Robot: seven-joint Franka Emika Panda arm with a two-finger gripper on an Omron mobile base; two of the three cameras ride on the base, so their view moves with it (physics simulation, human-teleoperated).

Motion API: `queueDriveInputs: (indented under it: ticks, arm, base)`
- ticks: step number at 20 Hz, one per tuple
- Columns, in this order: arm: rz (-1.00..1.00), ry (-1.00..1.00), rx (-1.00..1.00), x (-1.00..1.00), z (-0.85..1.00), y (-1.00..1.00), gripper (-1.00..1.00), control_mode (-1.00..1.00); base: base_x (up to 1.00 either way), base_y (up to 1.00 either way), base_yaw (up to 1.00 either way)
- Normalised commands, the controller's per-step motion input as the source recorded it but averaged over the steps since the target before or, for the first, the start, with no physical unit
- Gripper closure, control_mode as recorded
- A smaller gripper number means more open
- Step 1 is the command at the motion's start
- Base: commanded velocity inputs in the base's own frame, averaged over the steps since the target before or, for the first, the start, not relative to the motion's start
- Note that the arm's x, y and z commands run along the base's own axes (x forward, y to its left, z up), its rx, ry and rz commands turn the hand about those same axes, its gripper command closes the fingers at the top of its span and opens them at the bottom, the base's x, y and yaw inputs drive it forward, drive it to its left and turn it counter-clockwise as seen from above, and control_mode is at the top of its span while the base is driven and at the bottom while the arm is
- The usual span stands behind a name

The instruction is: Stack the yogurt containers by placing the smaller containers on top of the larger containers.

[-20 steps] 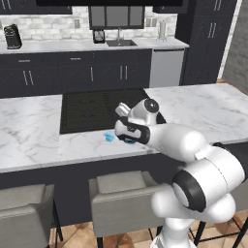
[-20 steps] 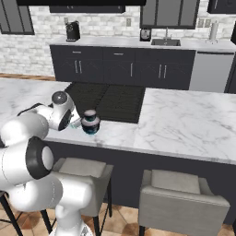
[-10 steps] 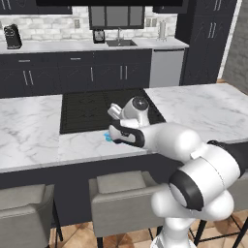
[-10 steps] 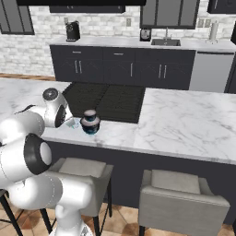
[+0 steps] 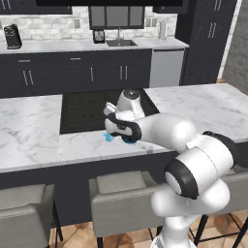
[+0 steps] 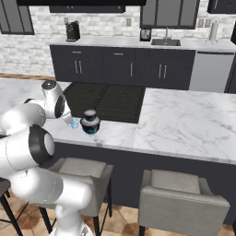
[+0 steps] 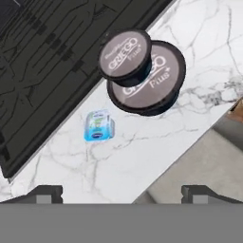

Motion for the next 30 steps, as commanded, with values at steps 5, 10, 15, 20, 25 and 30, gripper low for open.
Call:
queueDriveInputs:
  ticks: [5, 10, 15, 20, 25, 30]
  arm:
    - [0.0, 0.04, -0.04, 0.14, -0.17, 0.01, -1.0, -1.0]
    - [0.03, 0.02, -0.05, 0.11, -0.4, 0.0, -1.0, -1.0]
    - [0.03, 0.0, -0.04, 0.0, -0.38, 0.0, -1.0, -1.0]
    - [0.02, 0.0, -0.01, 0.04, -0.18, 0.0, -1.0, -1.0]
    - [0.03, 0.03, 0.0, 0.24, -0.16, 0.0, -1.0, -1.0]
    - [0.02, 0.05, 0.0, 0.36, -0.12, 0.01, -1.0, -1.0]
  base:
    - [0.0, 0.0, 0.0]
    - [0.0, 0.0, 0.0]
    - [0.0, 0.0, 0.0]
    - [0.0, 0.0, 0.0]
    - [0.0, 0.0, 0.0]
    - [0.0, 0.0, 0.0]
